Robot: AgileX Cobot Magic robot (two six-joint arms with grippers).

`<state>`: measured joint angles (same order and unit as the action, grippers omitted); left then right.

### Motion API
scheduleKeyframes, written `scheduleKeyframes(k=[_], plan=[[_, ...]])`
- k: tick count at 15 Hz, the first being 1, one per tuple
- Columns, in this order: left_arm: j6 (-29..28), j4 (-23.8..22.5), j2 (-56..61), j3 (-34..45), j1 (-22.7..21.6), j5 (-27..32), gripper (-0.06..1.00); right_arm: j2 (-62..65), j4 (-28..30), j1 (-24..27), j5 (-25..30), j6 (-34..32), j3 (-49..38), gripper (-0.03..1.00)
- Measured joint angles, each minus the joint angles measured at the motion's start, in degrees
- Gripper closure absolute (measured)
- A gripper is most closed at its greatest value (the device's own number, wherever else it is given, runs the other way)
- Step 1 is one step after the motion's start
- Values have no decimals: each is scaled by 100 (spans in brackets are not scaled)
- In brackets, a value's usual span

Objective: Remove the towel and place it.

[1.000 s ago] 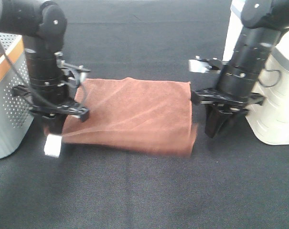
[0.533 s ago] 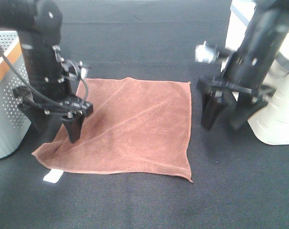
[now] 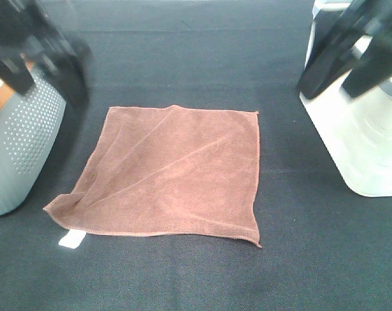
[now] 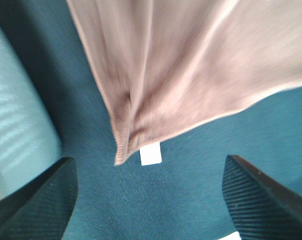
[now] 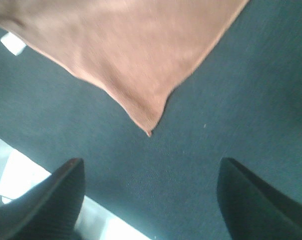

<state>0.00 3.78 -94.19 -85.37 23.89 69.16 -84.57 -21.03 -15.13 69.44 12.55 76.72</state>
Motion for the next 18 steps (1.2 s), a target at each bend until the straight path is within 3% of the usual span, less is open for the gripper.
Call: scheduleKeyframes(k=[5, 8, 9, 13, 18], plan=[[0, 11, 2086, 401, 0, 17, 18, 1753, 344, 0, 17, 0, -315, 27], [0, 11, 3226, 1621, 0, 23, 18, 2756, 413, 0, 17, 0, -1266, 27], [0, 11, 3226, 1621, 0, 23, 18, 2756, 413, 0, 17, 0, -1266, 27], [0, 11, 4939, 3741, 0, 40, 18, 4114, 470, 0, 52, -52, -2882, 27], [264, 11, 6910, 5036, 0, 63, 18, 5575, 997, 0, 6, -160, -4016, 27]])
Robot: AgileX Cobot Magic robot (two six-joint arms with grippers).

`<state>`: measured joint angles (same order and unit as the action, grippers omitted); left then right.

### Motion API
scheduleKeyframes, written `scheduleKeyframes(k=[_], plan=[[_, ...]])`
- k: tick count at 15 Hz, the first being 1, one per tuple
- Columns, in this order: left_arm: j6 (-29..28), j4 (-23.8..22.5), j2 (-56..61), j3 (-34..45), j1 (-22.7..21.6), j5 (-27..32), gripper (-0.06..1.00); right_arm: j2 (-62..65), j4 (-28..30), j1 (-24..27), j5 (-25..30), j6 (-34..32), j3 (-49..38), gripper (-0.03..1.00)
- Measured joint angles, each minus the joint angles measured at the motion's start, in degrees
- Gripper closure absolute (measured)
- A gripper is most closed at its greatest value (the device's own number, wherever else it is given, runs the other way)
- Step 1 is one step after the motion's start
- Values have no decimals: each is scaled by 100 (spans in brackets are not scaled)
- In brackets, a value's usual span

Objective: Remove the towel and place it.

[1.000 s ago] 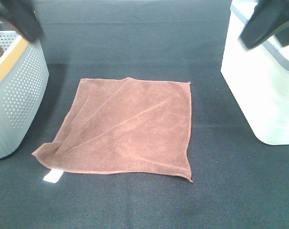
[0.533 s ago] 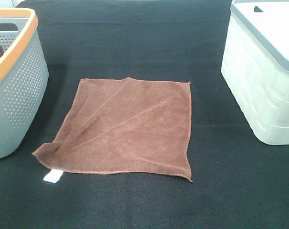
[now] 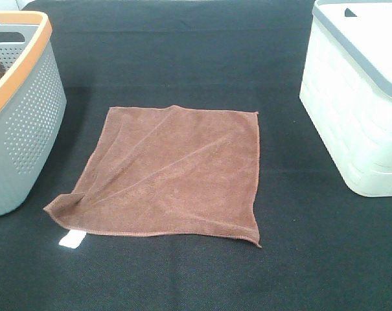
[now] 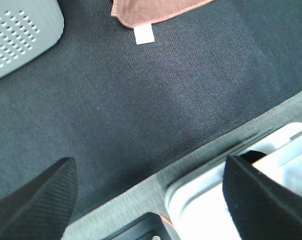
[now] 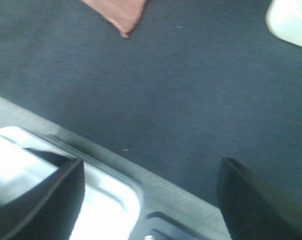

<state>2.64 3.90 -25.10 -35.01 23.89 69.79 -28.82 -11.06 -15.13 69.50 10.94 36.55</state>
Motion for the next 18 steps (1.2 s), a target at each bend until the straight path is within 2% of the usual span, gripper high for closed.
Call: scheduleKeyframes(k=[3, 5, 10, 18], plan=[[166, 0, 751, 367, 0, -189, 18, 710, 143, 0, -441, 0, -481, 27], [332, 11, 997, 447, 0, -596, 18, 1106, 258, 0, -751, -86, -733, 27], [424, 40, 1014, 625, 0, -900, 18, 1209, 418, 0, -831, -298, -739, 27], [430, 86, 1014, 625, 0, -928, 18, 1226, 413, 0, -831, -304, -745, 27]])
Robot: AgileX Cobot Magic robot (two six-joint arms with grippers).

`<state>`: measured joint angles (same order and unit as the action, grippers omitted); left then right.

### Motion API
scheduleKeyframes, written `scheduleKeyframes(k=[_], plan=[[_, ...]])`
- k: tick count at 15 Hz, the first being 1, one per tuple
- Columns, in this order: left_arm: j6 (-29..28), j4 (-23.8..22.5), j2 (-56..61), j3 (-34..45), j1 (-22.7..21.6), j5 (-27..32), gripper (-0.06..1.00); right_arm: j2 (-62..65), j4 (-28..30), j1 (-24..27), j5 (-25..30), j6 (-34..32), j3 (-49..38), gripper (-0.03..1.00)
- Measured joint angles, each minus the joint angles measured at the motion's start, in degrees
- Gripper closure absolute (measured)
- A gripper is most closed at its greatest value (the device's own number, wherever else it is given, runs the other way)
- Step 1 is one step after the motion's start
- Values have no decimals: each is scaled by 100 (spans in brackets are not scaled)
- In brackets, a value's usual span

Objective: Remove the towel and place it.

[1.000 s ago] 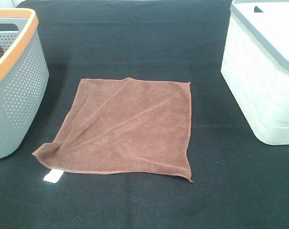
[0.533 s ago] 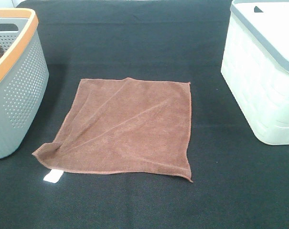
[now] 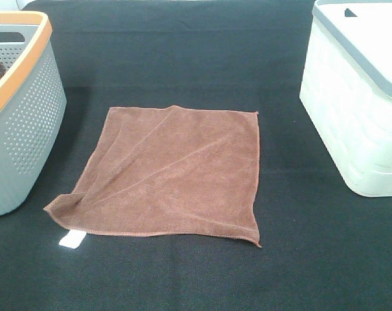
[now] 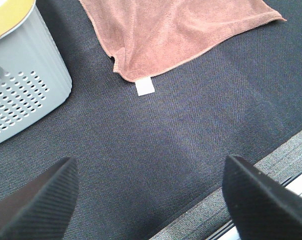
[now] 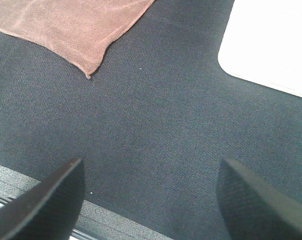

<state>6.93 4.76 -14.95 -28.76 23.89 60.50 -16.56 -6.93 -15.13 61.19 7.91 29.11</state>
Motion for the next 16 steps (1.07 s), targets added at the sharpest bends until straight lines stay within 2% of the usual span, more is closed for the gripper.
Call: scheduleKeyframes(k=[8, 10, 11, 14, 15, 16], plan=[[17, 0, 11, 0, -23, 0, 18, 0, -29, 0, 0, 0, 0, 27], [17, 0, 29, 0, -435, 0, 18, 0, -57, 189, 0, 0, 0, 27], [17, 0, 63, 0, -865, 0, 18, 0, -57, 544, 0, 0, 0, 27], [17, 0, 556, 6, -1684, -11, 18, 355, -57, 1220, -17, 0, 0, 27], [17, 0, 762, 6, -1879, -11, 18, 590, -57, 1358, -17, 0, 0, 27], [17, 0, 762, 6, -1879, -11, 18, 590, -57, 1358, -17, 0, 0, 27]])
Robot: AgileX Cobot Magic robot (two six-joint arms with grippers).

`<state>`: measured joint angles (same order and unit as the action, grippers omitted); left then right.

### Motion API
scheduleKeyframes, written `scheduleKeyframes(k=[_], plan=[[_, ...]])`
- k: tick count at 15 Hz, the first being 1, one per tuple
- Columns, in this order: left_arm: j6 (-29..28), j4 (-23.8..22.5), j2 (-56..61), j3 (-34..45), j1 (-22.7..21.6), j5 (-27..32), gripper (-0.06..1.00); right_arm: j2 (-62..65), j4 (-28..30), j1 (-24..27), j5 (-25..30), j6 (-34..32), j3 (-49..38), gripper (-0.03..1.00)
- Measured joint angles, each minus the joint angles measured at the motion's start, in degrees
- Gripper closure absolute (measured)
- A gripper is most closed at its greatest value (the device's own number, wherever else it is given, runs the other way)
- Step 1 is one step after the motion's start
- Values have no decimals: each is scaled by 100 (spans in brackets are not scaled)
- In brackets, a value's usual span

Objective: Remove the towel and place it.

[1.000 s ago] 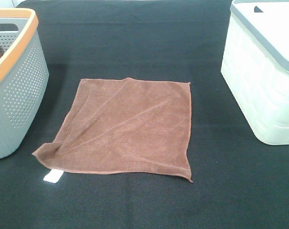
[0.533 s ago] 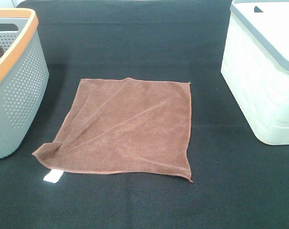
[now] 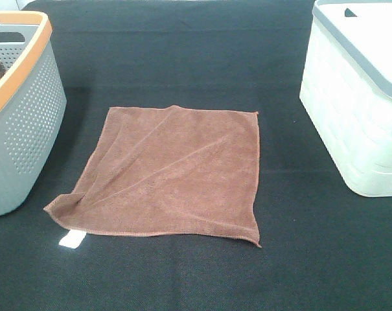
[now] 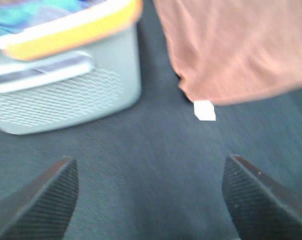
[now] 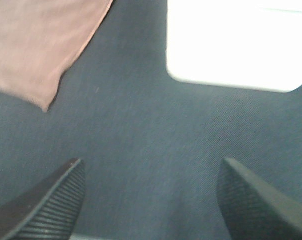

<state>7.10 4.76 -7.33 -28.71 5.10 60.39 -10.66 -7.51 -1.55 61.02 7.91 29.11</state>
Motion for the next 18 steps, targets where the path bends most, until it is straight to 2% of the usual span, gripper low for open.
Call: scheduleKeyframes(k=[2, 4, 18], plan=[[0, 0, 361, 0, -286, 0, 18, 613, -63, 52, 0, 0, 0, 27], [0, 0, 504, 0, -286, 0, 18, 1054, -103, 52, 11, 0, 0, 27], [0, -17, 756, 0, -286, -6, 18, 1106, -103, 52, 6, 0, -17, 27]])
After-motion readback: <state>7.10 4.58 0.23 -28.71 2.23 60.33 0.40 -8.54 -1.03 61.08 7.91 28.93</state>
